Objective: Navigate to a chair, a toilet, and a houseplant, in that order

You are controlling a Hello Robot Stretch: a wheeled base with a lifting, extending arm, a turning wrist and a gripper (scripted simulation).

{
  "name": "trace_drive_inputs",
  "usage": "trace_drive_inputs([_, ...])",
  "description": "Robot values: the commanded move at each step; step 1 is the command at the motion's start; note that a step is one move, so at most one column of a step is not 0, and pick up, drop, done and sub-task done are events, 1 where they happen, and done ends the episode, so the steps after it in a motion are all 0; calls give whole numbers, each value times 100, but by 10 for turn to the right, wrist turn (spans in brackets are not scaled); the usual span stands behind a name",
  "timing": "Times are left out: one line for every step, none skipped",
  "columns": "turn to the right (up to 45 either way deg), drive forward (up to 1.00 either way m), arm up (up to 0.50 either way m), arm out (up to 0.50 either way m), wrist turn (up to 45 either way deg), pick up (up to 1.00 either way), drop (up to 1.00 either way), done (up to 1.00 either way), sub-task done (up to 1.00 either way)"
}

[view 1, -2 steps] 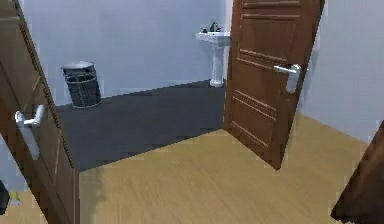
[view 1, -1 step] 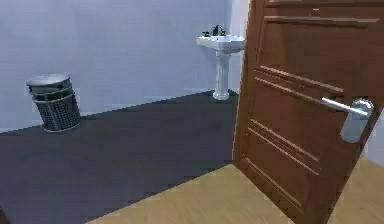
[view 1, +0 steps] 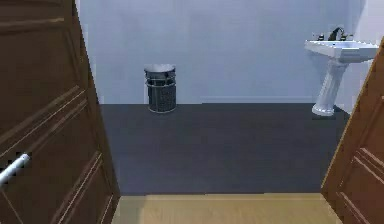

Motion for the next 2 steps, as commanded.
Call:
trace_drive_inputs([0,100,0,0,0,0,0,0,0])
trace_drive_inputs([0,50,0,0,0,0,0,0,0])
